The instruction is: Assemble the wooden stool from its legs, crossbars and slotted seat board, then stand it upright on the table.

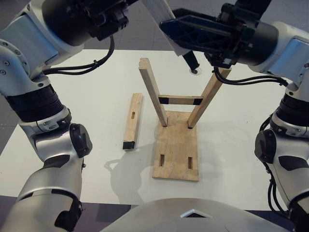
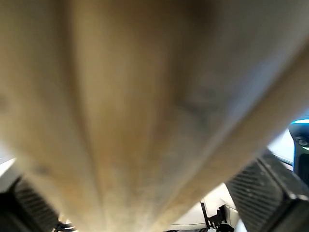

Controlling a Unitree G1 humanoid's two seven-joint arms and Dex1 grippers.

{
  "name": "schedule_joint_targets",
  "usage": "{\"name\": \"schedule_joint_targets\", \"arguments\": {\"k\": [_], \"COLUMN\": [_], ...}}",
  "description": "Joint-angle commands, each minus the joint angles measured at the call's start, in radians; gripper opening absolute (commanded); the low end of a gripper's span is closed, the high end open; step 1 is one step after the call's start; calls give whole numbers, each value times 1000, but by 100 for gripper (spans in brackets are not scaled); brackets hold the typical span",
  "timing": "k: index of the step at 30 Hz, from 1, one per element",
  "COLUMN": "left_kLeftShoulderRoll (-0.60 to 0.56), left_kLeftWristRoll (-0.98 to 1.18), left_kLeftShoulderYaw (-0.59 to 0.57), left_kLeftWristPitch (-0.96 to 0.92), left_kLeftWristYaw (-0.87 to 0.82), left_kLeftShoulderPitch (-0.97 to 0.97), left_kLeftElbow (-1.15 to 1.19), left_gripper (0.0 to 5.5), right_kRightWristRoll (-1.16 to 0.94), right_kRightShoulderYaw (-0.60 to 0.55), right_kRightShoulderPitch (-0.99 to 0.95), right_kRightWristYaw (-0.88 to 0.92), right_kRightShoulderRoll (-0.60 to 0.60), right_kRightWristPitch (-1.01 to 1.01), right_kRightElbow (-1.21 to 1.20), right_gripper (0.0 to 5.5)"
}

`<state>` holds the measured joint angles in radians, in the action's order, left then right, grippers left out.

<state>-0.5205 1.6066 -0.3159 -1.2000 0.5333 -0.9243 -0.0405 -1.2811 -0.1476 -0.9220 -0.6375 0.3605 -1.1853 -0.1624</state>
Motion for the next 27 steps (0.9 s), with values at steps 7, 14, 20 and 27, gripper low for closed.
{"name": "schedule_joint_targets", "arguments": {"k": [7, 14, 20, 27], "left_kLeftShoulderRoll": [-51, -61, -79, -93], "left_kLeftWristRoll": [26, 32, 46, 61], "left_kLeftShoulderYaw": [16, 24, 22, 16], "left_kLeftWristPitch": [10, 22, 20, 34], "left_kLeftWristYaw": [5, 12, 30, 29], "left_kLeftShoulderPitch": [48, 52, 61, 86], "left_kLeftElbow": [-26, -24, -32, -47], "left_gripper": [304, 235, 234, 213], "right_kRightWristRoll": [-36, -50, -68, -61], "right_kRightShoulderYaw": [3, 0, -21, -20], "right_kRightShoulderPitch": [6, 2, -2, -8], "right_kRightWristYaw": [24, 40, 51, 74], "right_kRightShoulderRoll": [7, 13, 31, 71], "right_kRightWristPitch": [3, 6, 7, -14], "right_kRightElbow": [-12, -4, 15, 32], "right_gripper": [203, 203, 203, 317]}}
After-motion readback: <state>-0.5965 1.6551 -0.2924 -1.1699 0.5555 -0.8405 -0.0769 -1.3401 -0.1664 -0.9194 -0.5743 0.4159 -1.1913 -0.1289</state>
